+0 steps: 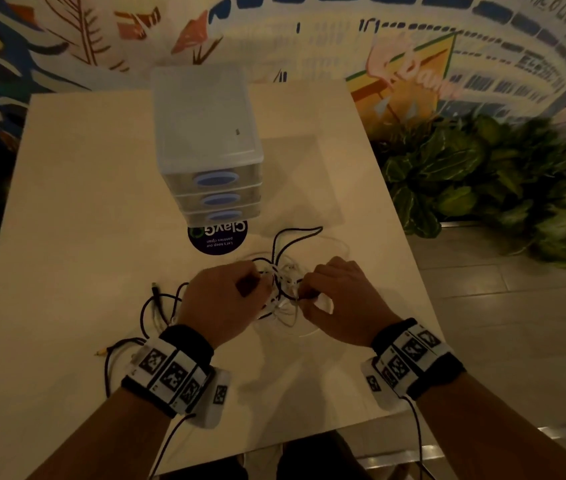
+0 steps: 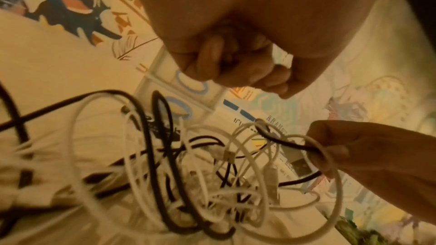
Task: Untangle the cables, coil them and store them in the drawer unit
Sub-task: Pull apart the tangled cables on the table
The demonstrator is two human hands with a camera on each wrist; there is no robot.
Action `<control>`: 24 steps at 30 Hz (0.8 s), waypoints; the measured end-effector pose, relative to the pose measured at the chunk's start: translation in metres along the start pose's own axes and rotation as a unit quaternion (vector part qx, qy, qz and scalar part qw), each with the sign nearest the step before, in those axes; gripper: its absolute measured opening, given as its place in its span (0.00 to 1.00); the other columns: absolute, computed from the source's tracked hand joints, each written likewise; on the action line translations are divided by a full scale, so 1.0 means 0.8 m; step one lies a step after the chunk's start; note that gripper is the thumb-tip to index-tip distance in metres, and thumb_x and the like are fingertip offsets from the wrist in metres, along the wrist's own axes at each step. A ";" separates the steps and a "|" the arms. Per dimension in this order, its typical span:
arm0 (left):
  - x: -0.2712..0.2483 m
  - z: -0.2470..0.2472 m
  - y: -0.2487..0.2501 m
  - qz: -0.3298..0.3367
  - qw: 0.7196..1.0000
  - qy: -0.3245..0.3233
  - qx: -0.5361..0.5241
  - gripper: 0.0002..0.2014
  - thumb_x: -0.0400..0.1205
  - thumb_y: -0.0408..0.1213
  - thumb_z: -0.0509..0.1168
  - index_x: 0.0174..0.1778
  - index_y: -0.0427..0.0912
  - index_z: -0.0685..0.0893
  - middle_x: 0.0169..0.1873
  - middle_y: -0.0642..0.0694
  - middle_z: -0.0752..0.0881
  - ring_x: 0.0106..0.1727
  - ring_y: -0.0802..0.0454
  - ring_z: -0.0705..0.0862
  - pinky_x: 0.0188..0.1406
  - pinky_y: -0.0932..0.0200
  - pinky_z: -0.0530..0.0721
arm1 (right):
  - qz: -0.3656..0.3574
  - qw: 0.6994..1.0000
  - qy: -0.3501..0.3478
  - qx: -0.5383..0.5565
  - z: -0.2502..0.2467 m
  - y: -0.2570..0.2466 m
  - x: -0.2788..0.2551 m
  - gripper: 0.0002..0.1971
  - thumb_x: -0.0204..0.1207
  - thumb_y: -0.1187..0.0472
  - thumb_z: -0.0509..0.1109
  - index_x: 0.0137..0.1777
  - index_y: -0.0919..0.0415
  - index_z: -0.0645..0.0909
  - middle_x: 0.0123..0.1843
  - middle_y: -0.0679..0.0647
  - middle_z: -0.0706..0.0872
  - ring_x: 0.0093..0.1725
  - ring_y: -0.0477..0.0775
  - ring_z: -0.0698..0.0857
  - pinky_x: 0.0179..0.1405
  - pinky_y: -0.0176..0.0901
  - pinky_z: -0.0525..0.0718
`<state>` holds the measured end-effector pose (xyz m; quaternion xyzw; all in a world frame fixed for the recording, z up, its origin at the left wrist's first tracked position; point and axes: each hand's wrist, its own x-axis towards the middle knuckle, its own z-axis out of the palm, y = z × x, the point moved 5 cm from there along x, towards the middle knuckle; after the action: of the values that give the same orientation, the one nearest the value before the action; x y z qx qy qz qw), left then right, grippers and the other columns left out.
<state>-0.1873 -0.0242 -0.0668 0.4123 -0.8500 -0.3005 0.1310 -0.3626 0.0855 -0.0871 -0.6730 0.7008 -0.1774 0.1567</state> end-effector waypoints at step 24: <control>0.022 0.040 0.017 0.161 0.979 -0.067 0.105 0.18 0.82 0.59 0.59 0.55 0.61 0.93 0.56 0.54 0.87 0.49 0.48 0.86 0.39 0.51 0.86 | 0.098 0.989 0.008 0.110 -0.026 0.034 -0.002 0.18 0.77 0.46 0.57 0.37 0.54 0.84 0.36 0.46 0.83 0.46 0.50 0.76 0.52 0.56 0.78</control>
<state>-0.2220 -0.0187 -0.0838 0.2603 -0.9391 -0.2111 0.0762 -0.3962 0.0889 -0.0812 -0.5781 0.7411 -0.2422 0.2408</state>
